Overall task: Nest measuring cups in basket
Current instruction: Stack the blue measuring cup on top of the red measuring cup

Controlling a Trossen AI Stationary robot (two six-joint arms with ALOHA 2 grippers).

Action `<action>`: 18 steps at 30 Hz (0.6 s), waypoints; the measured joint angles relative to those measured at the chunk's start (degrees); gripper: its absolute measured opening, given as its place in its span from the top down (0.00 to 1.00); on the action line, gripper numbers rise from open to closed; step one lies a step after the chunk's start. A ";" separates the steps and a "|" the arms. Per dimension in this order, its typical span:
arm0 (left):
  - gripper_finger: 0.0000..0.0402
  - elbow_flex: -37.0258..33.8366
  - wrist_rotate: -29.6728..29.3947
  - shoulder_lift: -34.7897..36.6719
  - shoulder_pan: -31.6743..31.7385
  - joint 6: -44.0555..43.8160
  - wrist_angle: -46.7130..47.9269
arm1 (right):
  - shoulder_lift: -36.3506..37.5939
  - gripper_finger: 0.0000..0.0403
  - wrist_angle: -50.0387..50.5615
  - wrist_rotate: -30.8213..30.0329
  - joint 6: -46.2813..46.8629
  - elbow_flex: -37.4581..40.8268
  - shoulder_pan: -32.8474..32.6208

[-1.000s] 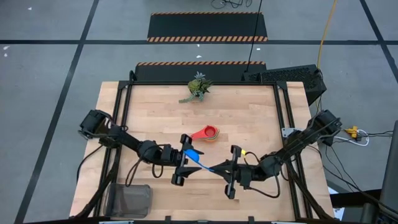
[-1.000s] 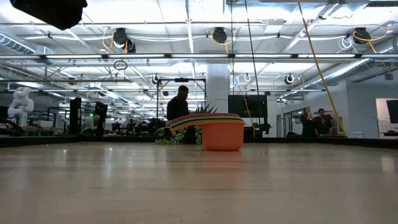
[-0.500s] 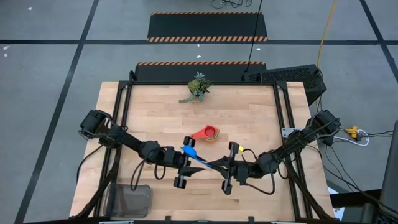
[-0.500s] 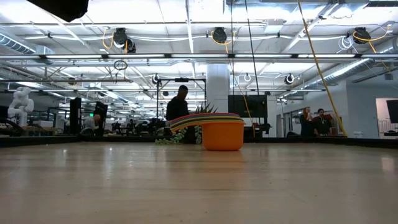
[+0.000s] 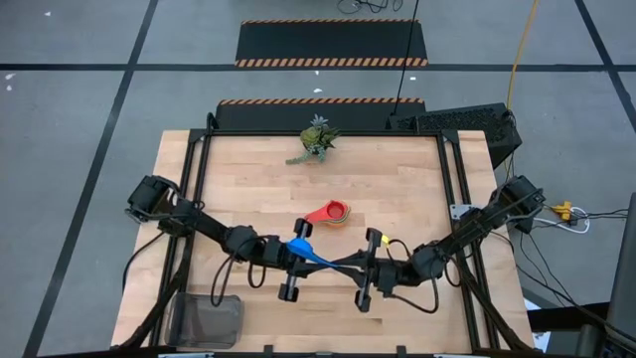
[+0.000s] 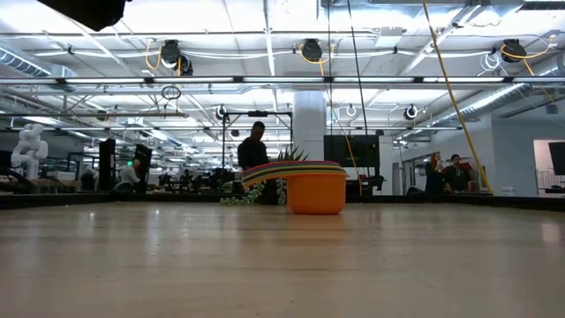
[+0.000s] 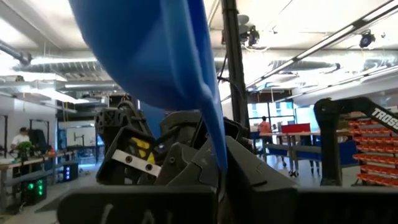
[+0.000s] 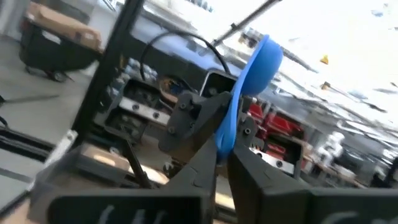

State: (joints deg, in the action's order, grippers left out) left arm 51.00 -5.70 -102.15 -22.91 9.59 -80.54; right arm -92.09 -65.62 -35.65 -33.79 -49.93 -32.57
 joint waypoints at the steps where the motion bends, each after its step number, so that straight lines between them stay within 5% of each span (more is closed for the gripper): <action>1: 0.98 -0.03 -0.43 0.16 0.09 -0.76 0.50 | 0.02 0.93 0.61 -1.60 -0.08 0.00 -0.30; 5: 0.99 -0.87 -4.36 5.59 0.23 -2.79 11.19 | 0.02 0.83 1.81 -12.66 -3.90 0.02 -2.11; 11: 0.99 -0.94 -16.22 18.15 0.45 -7.01 45.08 | 0.92 0.69 2.33 -25.57 -10.75 0.04 -3.66; 18: 0.99 -1.00 -19.49 26.18 3.67 -15.77 71.96 | 3.16 0.62 4.95 -26.10 -6.08 0.04 -1.73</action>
State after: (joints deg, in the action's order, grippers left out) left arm 50.00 -25.18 -75.97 -19.25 -6.18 -8.58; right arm -88.93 -60.67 -61.75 -39.87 -49.89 -34.31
